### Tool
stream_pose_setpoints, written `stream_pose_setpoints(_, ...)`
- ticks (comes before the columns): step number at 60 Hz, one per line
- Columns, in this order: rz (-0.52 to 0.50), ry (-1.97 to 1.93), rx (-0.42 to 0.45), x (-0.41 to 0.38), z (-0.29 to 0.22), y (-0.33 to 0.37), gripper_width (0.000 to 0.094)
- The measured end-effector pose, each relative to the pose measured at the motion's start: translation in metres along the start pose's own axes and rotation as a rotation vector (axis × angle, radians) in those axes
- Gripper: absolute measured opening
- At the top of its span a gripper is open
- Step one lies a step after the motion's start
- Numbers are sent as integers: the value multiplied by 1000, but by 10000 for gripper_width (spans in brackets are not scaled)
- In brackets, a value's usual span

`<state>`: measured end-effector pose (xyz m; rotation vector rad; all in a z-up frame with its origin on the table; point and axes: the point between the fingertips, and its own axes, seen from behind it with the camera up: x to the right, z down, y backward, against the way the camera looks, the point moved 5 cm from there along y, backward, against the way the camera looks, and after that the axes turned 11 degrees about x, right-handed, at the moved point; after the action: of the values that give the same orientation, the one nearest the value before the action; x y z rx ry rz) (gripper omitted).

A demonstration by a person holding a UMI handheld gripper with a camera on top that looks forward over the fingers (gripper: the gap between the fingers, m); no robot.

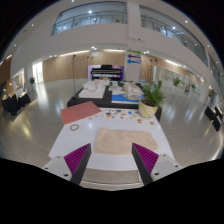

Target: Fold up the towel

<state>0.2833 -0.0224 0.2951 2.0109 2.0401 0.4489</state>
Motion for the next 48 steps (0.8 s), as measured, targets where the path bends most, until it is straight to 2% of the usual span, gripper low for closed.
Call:
stream_pose_setpoints(7, -43, 18, -32, -59, 15, -41, 852)
stream_pose_setpoints(12, -53, 30, -22, -80, 23, -72, 855)
stream_pose_setpoints(19, -29, 22, -20, -102, 43, -126, 852)
stream_pose_setpoints(27, -24, 28, -29, -111, 71, -192, 854)
stream_pose_setpoints(37, 36, 55, -62, -103, 111, -267, 850)
stream_pose_setpoints(48, 53, 28, -124, -90, 146, -319, 830)
